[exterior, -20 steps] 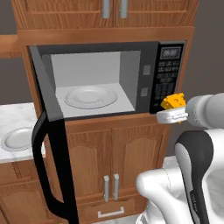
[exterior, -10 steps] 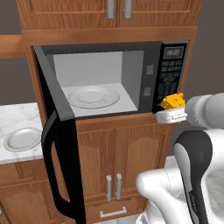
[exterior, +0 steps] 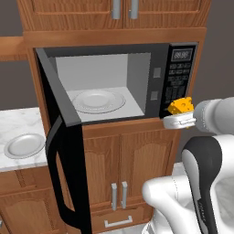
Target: Pick the cheese from the counter and place it in the microwave. Then turn on the microwave.
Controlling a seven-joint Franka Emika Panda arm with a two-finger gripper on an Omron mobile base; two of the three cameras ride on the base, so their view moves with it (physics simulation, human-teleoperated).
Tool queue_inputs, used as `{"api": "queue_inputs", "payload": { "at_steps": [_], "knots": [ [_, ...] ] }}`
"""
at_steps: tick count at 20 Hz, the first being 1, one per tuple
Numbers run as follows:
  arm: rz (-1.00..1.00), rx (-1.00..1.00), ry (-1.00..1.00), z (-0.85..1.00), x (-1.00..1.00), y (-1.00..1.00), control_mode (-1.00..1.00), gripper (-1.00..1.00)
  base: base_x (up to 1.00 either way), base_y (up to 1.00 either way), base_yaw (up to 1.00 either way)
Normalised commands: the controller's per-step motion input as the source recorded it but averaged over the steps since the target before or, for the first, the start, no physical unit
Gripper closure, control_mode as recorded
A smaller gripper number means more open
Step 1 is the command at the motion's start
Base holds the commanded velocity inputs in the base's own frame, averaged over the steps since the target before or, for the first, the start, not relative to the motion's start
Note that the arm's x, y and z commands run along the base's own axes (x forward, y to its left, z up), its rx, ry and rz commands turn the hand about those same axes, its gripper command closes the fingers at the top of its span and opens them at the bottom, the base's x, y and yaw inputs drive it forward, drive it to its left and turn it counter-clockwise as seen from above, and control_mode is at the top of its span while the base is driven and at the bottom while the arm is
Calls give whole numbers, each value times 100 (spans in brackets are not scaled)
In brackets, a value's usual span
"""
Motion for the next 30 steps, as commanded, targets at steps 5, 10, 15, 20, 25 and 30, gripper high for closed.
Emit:
{"api": "queue_inputs", "payload": {
  "at_steps": [5,10,15,20,25,30],
  "knots": [
    [0,0,0,0,0,0,100,100,0,1,0],
    [0,0,0,0,0,0,100,100,-1,0,0],
    [0,0,5,-8,0,3,-100,100,0,0,0],
    [1,-1,2,-5,0,16,-100,100,0,0,0],
    [0,0,0,0,0,18,-100,100,0,0,0],
    [0,0,0,-1,0,20,-100,100,0,0,0]
  ]
}}
